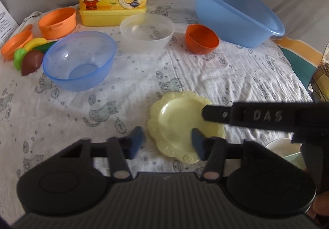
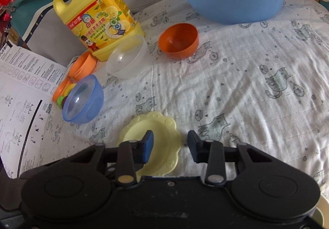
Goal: Organize plates and bowls
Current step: 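Close both grippers on the rim of the yellow plate, then carry the yellow plate with both grippers and lower it onto the green plate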
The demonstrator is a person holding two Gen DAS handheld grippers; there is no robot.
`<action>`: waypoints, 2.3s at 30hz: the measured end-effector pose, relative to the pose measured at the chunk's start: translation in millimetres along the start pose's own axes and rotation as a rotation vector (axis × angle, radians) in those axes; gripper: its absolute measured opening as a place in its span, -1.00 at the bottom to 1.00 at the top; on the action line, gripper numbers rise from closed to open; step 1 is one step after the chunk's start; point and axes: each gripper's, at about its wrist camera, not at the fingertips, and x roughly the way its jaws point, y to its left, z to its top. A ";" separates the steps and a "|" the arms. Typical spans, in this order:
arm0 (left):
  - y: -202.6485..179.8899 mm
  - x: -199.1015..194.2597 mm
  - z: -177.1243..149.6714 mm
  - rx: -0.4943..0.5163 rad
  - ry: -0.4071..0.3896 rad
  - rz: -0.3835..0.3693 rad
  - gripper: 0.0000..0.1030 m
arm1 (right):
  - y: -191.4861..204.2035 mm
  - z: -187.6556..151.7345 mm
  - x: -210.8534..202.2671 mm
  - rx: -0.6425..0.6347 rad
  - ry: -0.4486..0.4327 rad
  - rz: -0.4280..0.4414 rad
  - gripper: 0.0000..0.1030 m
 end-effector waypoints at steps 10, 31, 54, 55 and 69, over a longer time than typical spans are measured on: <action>2.5 0.3 -0.4 -0.013 -0.013 0.036 -0.45 | 1.0 -4.1 0.4 0.000 -0.037 0.001 -0.42; -9.9 -42.2 -1.8 -0.010 -0.015 0.060 -0.56 | 23.1 -17.8 -40.8 -0.029 -0.077 -0.055 -0.43; -121.0 -101.2 -50.5 0.189 0.001 -0.052 -0.55 | -46.6 -85.0 -171.4 0.096 -0.185 -0.128 -0.43; -123.2 -101.1 -53.6 0.194 0.009 -0.053 -0.55 | -49.0 -88.4 -172.5 0.100 -0.181 -0.129 -0.43; -135.1 -89.4 -72.5 0.225 0.085 -0.038 -0.51 | -64.2 -113.2 -167.6 0.142 -0.135 -0.124 -0.43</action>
